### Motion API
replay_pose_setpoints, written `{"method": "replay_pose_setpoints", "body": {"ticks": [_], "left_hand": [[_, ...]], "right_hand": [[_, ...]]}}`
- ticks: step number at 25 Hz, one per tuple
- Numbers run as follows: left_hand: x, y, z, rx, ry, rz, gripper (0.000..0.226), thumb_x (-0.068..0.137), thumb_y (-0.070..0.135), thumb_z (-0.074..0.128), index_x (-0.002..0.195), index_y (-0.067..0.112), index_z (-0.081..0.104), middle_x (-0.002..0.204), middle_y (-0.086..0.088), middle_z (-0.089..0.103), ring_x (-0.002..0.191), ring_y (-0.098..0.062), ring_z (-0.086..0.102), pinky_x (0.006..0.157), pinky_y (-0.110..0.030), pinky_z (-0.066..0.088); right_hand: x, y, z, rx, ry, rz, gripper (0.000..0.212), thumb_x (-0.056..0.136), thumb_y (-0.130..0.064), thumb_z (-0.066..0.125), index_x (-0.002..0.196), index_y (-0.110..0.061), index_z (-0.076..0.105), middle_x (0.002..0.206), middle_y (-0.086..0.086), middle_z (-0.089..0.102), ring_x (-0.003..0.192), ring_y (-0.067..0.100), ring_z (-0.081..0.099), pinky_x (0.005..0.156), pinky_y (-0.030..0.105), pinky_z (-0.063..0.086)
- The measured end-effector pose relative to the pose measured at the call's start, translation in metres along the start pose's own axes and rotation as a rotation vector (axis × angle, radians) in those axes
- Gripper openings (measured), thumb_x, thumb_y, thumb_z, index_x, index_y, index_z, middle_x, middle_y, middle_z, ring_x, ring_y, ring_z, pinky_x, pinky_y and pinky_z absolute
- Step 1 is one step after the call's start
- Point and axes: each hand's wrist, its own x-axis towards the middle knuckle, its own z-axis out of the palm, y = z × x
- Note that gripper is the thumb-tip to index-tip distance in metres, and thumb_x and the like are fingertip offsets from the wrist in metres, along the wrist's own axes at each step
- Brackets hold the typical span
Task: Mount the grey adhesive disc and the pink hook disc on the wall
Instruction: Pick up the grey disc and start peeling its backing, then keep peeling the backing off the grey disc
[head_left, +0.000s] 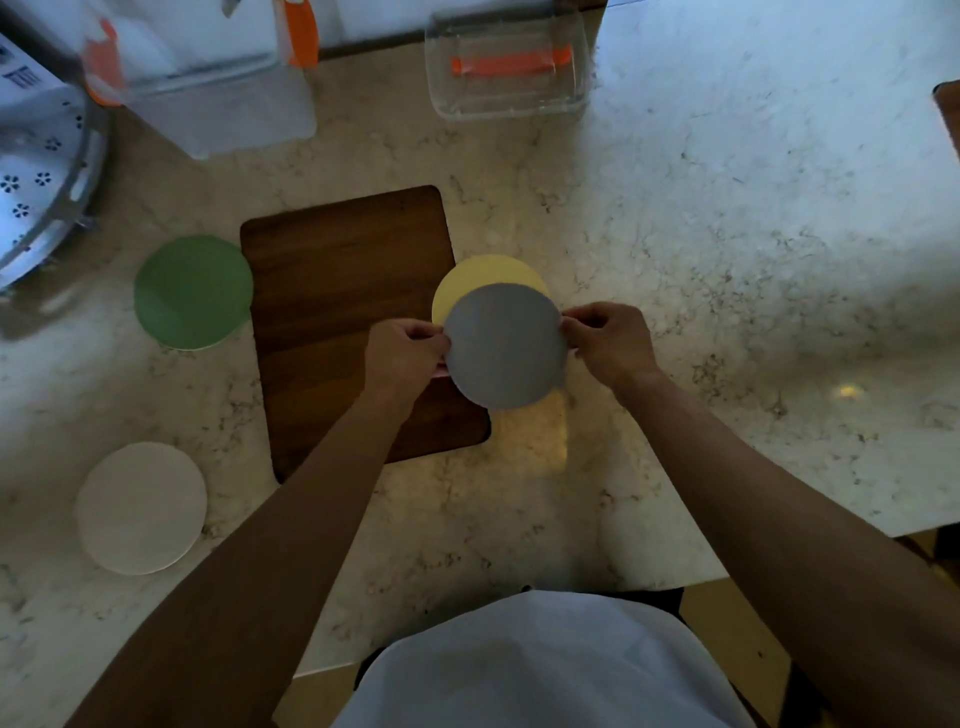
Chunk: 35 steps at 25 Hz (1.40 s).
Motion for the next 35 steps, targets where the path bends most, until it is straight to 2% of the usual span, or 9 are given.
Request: {"method": "replay_pose_setpoints", "body": {"ticks": [3,8,14,17,23,26,29,31,35], "left_hand": [[0.021,0.009,-0.001,0.003,0.025,-0.021,0.007,0.086,0.004,0.07,0.093,0.005,0.071,0.088,-0.012,0.073,0.072,-0.018,0.073,0.057,-0.031,0.062],[0.048,0.014,-0.001,-0.004,0.053,-0.046,0.009,0.086,0.004,0.07,0.089,0.012,0.071,0.089,-0.009,0.073,0.075,-0.017,0.073,0.062,-0.034,0.063],[0.06,0.01,0.002,0.019,0.06,-0.058,0.013,0.085,0.005,0.07,0.098,0.006,0.072,0.094,-0.013,0.073,0.08,-0.021,0.074,0.067,-0.04,0.064],[0.06,0.008,0.004,0.028,0.072,-0.053,0.014,0.086,0.005,0.07,0.101,0.005,0.072,0.096,-0.013,0.073,0.082,-0.023,0.073,0.069,-0.042,0.063],[0.056,0.006,0.006,0.075,0.07,-0.053,0.016,0.085,0.004,0.07,0.101,0.004,0.071,0.097,-0.013,0.072,0.081,-0.024,0.073,0.068,-0.043,0.063],[0.055,0.003,0.006,0.12,0.073,-0.039,0.017,0.085,0.005,0.071,0.101,0.005,0.071,0.095,-0.011,0.072,0.08,-0.023,0.072,0.069,-0.043,0.063],[0.053,0.004,0.007,0.168,0.112,-0.018,0.011,0.083,0.008,0.072,0.094,0.011,0.072,0.084,-0.001,0.07,0.074,-0.017,0.071,0.067,-0.042,0.064],[0.051,0.006,0.009,0.202,0.133,-0.011,0.009,0.082,0.012,0.073,0.09,0.016,0.072,0.079,0.004,0.068,0.072,-0.016,0.071,0.068,-0.042,0.063],[0.054,0.007,0.009,0.238,0.14,-0.004,0.011,0.08,0.016,0.074,0.091,0.017,0.072,0.085,-0.001,0.07,0.072,-0.017,0.071,0.069,-0.041,0.063]], "right_hand": [[0.026,-0.008,0.009,-0.023,0.038,-0.016,0.004,0.081,-0.024,0.073,0.081,-0.025,0.077,0.076,-0.007,0.074,0.071,0.009,0.071,0.072,0.035,0.06],[0.051,-0.013,0.021,-0.063,0.058,-0.014,0.008,0.08,-0.028,0.072,0.084,-0.027,0.078,0.075,-0.012,0.073,0.072,0.007,0.07,0.069,0.033,0.059],[0.061,-0.013,0.029,-0.157,0.098,-0.019,0.012,0.079,-0.029,0.068,0.085,-0.028,0.078,0.067,-0.024,0.065,0.062,-0.014,0.061,0.063,0.015,0.05],[0.061,-0.014,0.031,-0.209,0.11,-0.038,0.015,0.08,-0.027,0.067,0.089,-0.023,0.079,0.07,-0.017,0.066,0.064,-0.008,0.06,0.064,0.012,0.045],[0.058,-0.013,0.031,-0.267,0.108,-0.055,0.018,0.083,-0.024,0.066,0.095,-0.017,0.078,0.088,-0.001,0.076,0.075,0.007,0.064,0.073,0.021,0.048],[0.058,-0.011,0.032,-0.299,0.118,-0.065,0.018,0.084,-0.023,0.066,0.096,-0.016,0.078,0.091,0.001,0.076,0.074,0.006,0.061,0.069,0.014,0.042],[0.057,-0.009,0.035,-0.326,0.13,-0.081,0.018,0.086,-0.023,0.065,0.097,-0.016,0.077,0.091,0.001,0.076,0.073,0.004,0.059,0.063,0.005,0.035],[0.056,-0.008,0.038,-0.356,0.145,-0.103,0.016,0.087,-0.024,0.065,0.097,-0.017,0.076,0.092,0.0,0.075,0.074,0.005,0.059,0.066,0.011,0.038],[0.058,-0.006,0.038,-0.388,0.154,-0.118,0.014,0.088,-0.027,0.066,0.097,-0.021,0.075,0.094,0.0,0.072,0.077,0.009,0.061,0.072,0.02,0.045]]}}
